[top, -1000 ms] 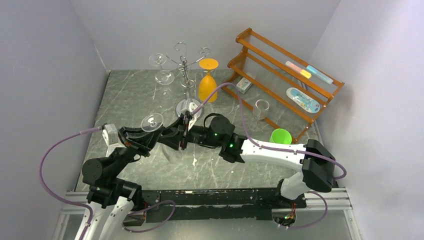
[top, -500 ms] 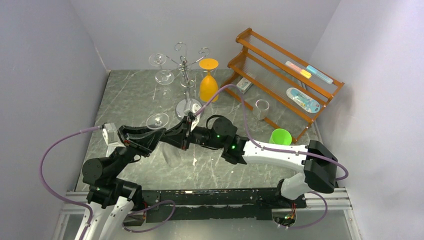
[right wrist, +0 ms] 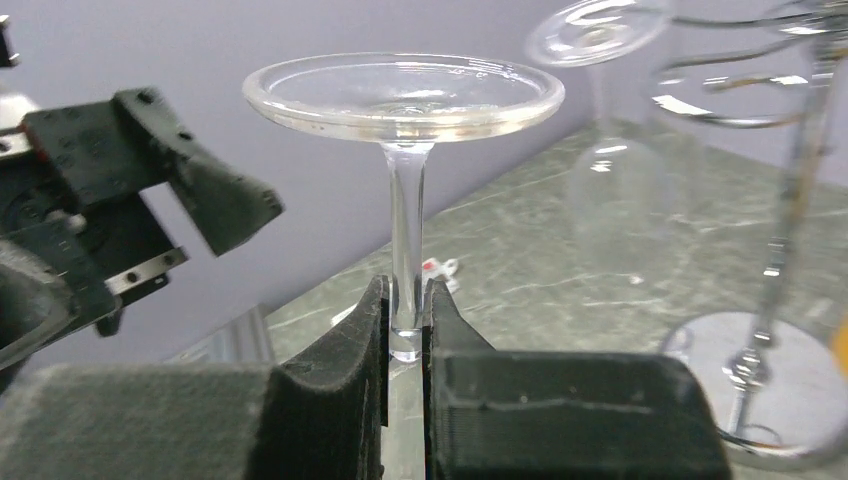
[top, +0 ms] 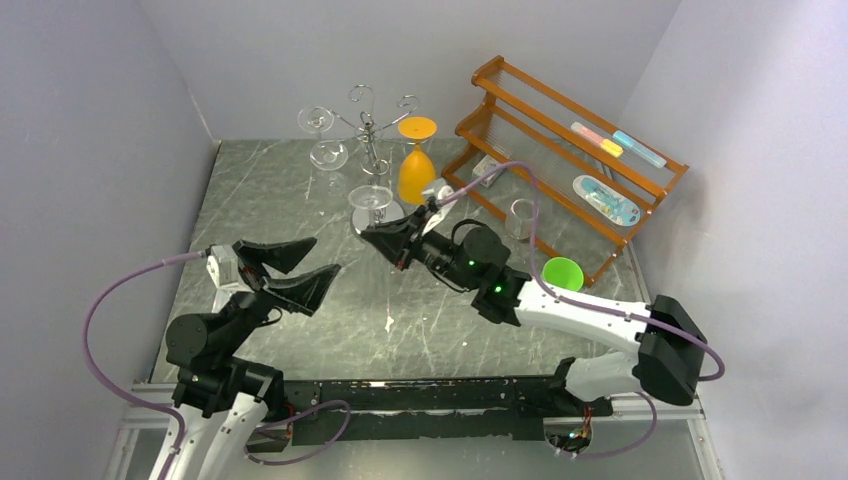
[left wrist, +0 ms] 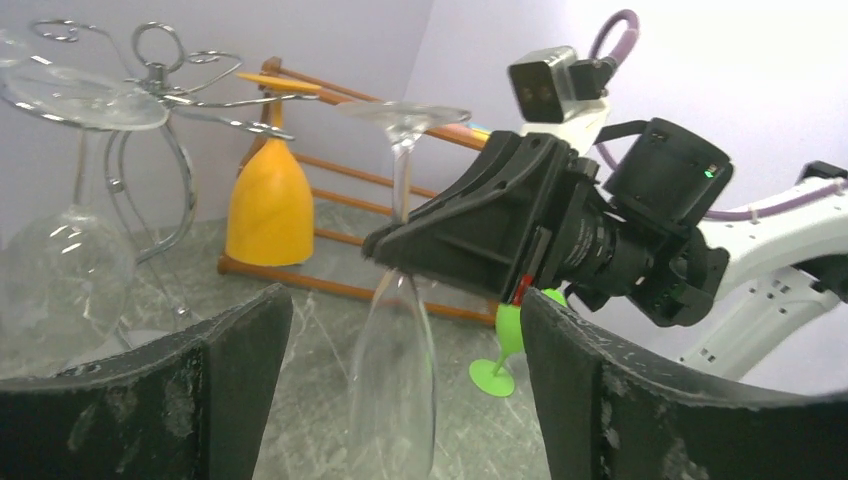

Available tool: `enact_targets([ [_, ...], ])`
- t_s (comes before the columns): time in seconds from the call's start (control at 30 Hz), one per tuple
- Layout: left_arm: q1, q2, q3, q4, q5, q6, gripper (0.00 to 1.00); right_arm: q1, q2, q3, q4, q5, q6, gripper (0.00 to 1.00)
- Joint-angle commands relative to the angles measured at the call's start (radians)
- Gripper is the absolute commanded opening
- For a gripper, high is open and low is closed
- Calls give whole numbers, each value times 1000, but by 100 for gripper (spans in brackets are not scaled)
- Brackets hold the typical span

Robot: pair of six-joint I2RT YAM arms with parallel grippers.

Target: Place the wine glass upside down on the wine glass rack

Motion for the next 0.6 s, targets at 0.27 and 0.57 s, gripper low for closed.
enact_targets([
  [0.27,5,190,203,-417,-390,172,93,-154,-16,16,-14,155,-55,0],
  [0.57,5,267,181,-439,-443,165,90,-196,115,126,-7,191,-97,0],
])
